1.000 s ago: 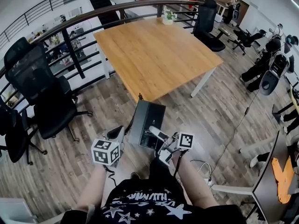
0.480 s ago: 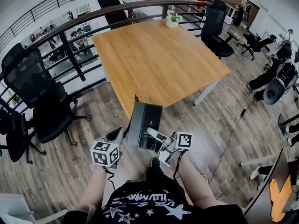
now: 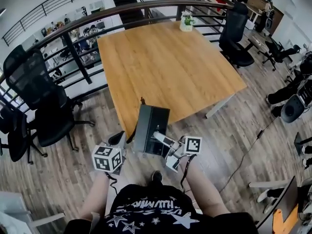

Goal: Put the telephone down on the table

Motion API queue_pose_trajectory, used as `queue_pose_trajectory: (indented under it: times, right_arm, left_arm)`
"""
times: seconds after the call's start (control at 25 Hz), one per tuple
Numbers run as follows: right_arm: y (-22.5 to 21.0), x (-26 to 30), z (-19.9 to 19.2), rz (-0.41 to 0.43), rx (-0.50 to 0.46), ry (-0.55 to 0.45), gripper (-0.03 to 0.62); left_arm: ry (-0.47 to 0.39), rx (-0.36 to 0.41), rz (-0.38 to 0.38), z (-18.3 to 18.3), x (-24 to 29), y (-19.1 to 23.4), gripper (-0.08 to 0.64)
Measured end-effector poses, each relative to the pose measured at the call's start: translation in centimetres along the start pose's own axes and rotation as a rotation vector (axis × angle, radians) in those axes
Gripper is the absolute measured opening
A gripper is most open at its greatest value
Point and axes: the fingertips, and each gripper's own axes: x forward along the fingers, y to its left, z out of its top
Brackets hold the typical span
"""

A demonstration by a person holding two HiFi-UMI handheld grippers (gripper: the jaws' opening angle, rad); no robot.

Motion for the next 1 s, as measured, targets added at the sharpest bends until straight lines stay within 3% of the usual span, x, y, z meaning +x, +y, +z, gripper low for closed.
queue_pose_trajectory:
  times: [0.4,1.0]
  right_arm:
    - [-0.9,-0.5,3.3,0.039,0.011,0.034,0.161]
    - [-3.7,3.3,11.0,0.024,0.029,0.042,0.161]
  left_arm:
    - [0.011,-0.02,0.044,-0.2,2.0,-1.2,0.002]
    - [0.007,-0.026,0.021,5.6,10.3,2.4,0.002]
